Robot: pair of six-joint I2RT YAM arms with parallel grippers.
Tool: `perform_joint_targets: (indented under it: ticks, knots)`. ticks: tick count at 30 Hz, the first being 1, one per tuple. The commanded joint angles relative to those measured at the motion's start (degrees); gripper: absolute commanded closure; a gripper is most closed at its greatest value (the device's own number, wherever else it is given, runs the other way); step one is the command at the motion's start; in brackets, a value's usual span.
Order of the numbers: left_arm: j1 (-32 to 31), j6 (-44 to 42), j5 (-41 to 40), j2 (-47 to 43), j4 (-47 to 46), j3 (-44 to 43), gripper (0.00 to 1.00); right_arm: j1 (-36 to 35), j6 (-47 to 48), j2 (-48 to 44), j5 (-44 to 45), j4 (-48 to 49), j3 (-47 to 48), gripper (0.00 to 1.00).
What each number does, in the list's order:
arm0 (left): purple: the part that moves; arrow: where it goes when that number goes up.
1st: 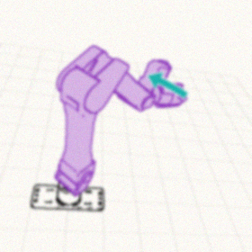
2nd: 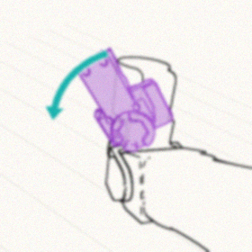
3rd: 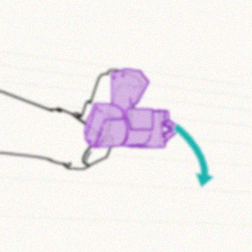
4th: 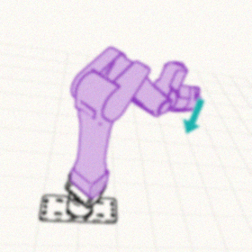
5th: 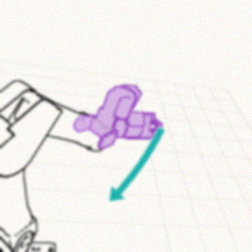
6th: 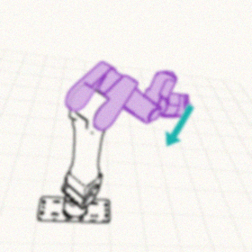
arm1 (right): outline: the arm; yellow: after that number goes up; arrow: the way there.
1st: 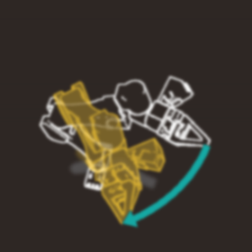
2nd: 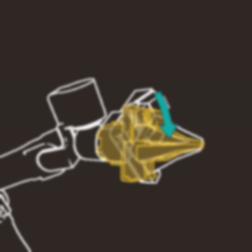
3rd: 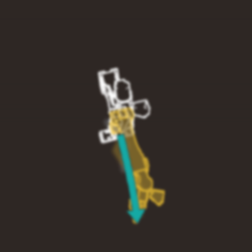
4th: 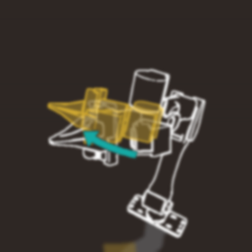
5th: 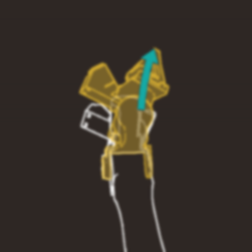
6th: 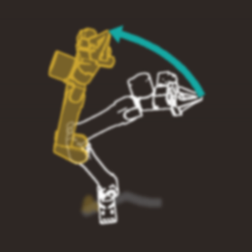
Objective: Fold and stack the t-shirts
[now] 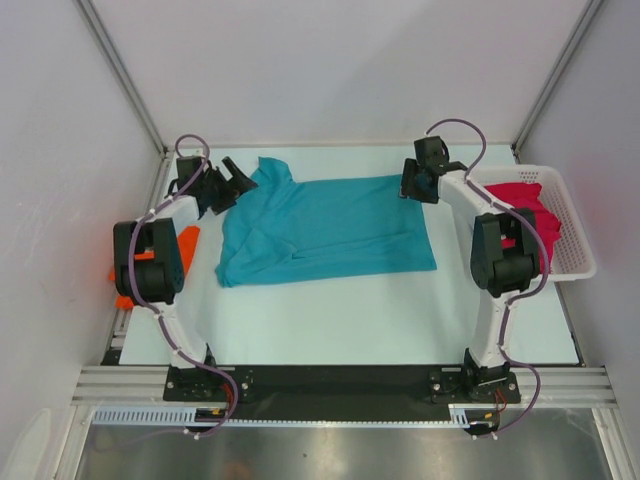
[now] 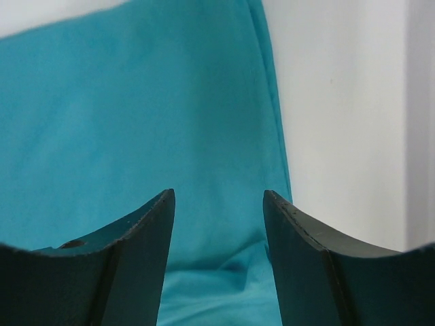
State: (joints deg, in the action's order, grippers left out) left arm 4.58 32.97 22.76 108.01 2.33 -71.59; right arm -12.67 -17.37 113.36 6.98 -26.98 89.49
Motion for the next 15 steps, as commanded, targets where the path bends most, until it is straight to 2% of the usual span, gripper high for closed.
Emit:
perform_joint_targets:
  ticks: [1, 12, 15]
  knots:
    - [0.26, -0.63, 1.49, 0.71, -11.01, -2.76, 0.00, 1.50, -1.53, 3.87, -0.04, 2.99, 6.12, 0.40]
    - [0.34, -1.16, -6.24, 10.37, -5.32, -17.08, 0.00, 4.66, -2.41, 15.31, 1.01, -1.23, 19.83, 0.41]
    - [0.25, -1.24, -7.03, 14.66, -2.78, -24.70, 0.00, 5.89, -2.58, 17.24, 0.40, -1.23, 21.51, 0.41]
